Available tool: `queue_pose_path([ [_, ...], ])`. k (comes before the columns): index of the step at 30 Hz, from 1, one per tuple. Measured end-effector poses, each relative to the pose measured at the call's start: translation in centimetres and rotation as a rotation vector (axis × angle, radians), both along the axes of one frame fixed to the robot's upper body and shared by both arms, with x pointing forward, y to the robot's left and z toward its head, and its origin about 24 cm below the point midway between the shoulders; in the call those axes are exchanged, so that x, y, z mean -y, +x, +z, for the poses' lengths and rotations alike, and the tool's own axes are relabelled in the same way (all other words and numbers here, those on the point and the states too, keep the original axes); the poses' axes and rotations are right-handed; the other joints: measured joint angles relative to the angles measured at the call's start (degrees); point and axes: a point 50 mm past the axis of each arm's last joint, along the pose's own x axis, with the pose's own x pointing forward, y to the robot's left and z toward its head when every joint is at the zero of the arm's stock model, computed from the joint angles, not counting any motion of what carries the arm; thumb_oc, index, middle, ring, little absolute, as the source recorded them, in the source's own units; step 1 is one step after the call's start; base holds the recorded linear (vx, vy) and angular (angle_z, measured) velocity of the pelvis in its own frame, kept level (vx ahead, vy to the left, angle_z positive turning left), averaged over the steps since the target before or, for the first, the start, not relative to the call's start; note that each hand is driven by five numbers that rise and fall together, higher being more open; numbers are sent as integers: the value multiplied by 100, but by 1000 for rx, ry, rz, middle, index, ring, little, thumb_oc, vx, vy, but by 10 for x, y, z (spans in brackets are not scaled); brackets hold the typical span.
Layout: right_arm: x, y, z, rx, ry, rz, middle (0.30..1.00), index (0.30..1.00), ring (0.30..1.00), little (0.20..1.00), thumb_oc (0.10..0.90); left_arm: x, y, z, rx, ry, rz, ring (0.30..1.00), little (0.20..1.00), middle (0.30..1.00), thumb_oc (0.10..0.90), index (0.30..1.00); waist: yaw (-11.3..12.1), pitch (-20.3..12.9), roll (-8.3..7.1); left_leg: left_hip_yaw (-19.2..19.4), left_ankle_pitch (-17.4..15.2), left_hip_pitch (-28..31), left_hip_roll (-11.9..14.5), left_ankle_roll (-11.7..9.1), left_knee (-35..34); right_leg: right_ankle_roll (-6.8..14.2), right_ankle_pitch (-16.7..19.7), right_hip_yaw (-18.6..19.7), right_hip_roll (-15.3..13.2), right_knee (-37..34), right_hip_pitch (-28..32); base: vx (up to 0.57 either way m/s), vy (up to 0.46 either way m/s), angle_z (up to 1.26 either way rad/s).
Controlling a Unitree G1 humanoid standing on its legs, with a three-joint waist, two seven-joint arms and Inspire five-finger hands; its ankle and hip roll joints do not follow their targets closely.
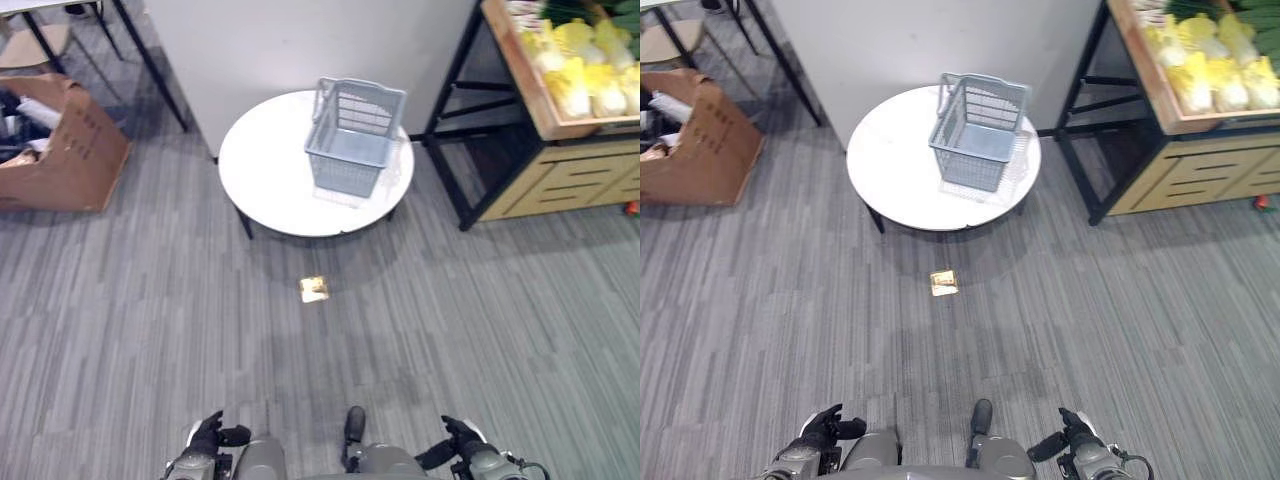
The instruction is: Get the vegetables into the basket
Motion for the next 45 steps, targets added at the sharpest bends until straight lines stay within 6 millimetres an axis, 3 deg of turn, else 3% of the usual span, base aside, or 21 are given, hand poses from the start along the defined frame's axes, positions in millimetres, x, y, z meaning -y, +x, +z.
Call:
queue_pose_path([
  [2,-3,7,1,15,-4,13,1000,1000,1000,1000,900,2,-6,-2,-28,0,2,1000,1000,1000,900,1000,139,30,81,-148,442,-94,160,-79,-935,89,-65,228,116,0,36,245,122,-56],
  [5,-2,-1,0,8,-1,2,1000,1000,1000,1000,900,3,-34,-9,-117,-9,30,1000,1000,1000,900,1000,227,52,229,193,724,-185,406,53,-559,282,-229,487,100,4,537,387,342,-75],
  [6,2,-21,-4,-25,-2,-19,1000,1000,1000,1000,900,10,-47,-13,-152,-23,-3,1000,1000,1000,900,1000,228,-92,209,458,883,-92,254,344,-123,414,-441,641,-154,39,798,510,533,-49],
  [7,-2,-30,-8,-48,13,-31,1000,1000,1000,1000,900,5,-53,-13,-165,-15,-2,1000,1000,1000,900,1000,211,-224,8,662,726,71,-37,527,-179,363,-483,715,-478,219,830,374,431,-56],
  [9,-5,-32,-9,-46,19,-45,1000,1000,1000,1000,900,-3,-62,-12,-201,21,-29,1000,1000,1000,900,1000,41,-452,-48,883,654,617,-303,843,-645,401,-462,889,-806,1338,475,315,443,-42],
  [10,-10,-22,-7,-18,29,-11,1000,1000,1000,1000,900,-15,-61,-9,-204,58,-60,1000,1000,1000,900,1000,11,-687,-196,1004,475,651,-414,1016,-580,546,-455,1156,-997,2617,-252,257,401,-22],
  [13,-26,-12,-8,-11,58,29,1000,1000,1000,1000,900,-27,-32,-1,-130,100,-95,1000,1000,1000,900,1000,87,-771,-423,998,312,822,-645,1352,-500,878,-536,1296,-1101,3351,-678,301,385,5],
  [15,-35,-3,-7,16,87,44,1000,1000,1000,1000,900,-19,-23,-1,-100,80,-105,1000,1000,1000,900,1000,127,-693,-321,990,169,1173,-696,1540,-529,866,-446,1102,-980,3734,-801,245,134,0],
  [19,-45,9,-4,60,124,74,1000,1000,1000,1000,900,-9,-22,-4,-104,55,-128,1000,1000,1000,900,1000,74,-535,-150,824,-41,1468,-702,1384,-620,875,-481,764,-765,2906,-1038,229,17,9],
  [21,-47,13,-3,77,128,77,1000,1000,1000,1000,900,-10,-22,-3,-108,57,-126,1000,1000,1000,900,1000,71,-463,-197,791,-32,1565,-719,1387,-625,882,-461,688,-744,2464,-1058,277,-57,22],
  [22,-47,15,-2,85,131,75,1000,1000,1000,1000,900,-12,-27,-4,-129,59,-117,1000,1000,1000,900,1000,57,-420,-223,729,-93,1654,-739,1291,-630,906,-401,580,-736,1749,-1065,268,-61,30],
  [24,-49,19,-1,104,141,68,1000,1000,1000,1000,900,-13,-32,-5,-144,56,-97,1000,1000,1000,900,1000,-45,-342,-251,527,-237,1764,-732,1132,-635,954,-30,678,-702,1078,-1152,331,-82,38],
  [29,-55,20,-1,114,168,57,1000,1000,1000,1000,900,-21,-50,-6,-186,56,-52,1000,1000,1000,900,1000,-92,-277,-347,266,-438,2259,-703,1029,-770,927,705,737,-732,526,-1221,242,-100,34],
  [32,-56,15,-3,93,173,54,1000,1000,1000,1000,900,-24,-57,-6,-198,64,-49,1000,1000,1000,900,1000,-45,-368,-474,125,-669,2511,-635,860,-798,639,954,636,-665,596,-1125,234,-185,31],
  [33,-53,18,-2,96,164,52,1000,1000,1000,1000,900,-18,-59,-8,-200,47,-47,1000,1000,1000,900,1000,-41,-392,-262,136,-718,2491,-417,774,-768,648,889,593,-473,615,-1066,182,-194,9],
  [35,-50,20,-1,99,159,50,1000,1000,1000,1000,900,-15,-58,-9,-196,40,-48,1000,1000,1000,900,1000,-81,-378,-106,105,-783,2424,-140,670,-574,454,763,447,-231,528,-937,168,-194,15],
  [37,-48,19,-1,93,154,49,1000,1000,1000,1000,900,-16,-56,-8,-190,44,-46,1000,1000,1000,900,1000,-87,-384,-93,106,-804,2299,-41,634,-206,320,680,375,-107,467,-827,120,-145,5],
  [40,-33,14,0,77,108,56,1000,1000,1000,1000,900,-14,-52,-8,-167,34,-22,1000,1000,1000,900,1000,-106,-417,-39,29,-791,2019,81,334,659,60,431,366,69,460,-629,133,-121,-5],
  [42,-26,12,0,76,93,50,1000,1000,1000,1000,900,-12,-44,-7,-149,29,-25,1000,1000,1000,900,1000,-142,-426,-25,-124,-801,1851,90,310,978,55,403,315,89,406,-578,75,-17,14],
  [43,-19,8,0,61,65,38,1000,1000,1000,1000,900,-12,-39,-7,-136,34,-25,1000,1000,1000,900,1000,-177,-418,-41,-155,-844,1642,73,140,1408,-52,398,281,71,272,-415,79,32,18],
  [45,-1,-5,-1,14,9,2,1000,1000,1000,1000,900,-12,-26,-4,-89,41,-15,1000,1000,1000,900,1000,-154,-363,-83,-143,-829,1250,225,-14,737,-232,288,235,-82,34,-265,192,224,44],
])
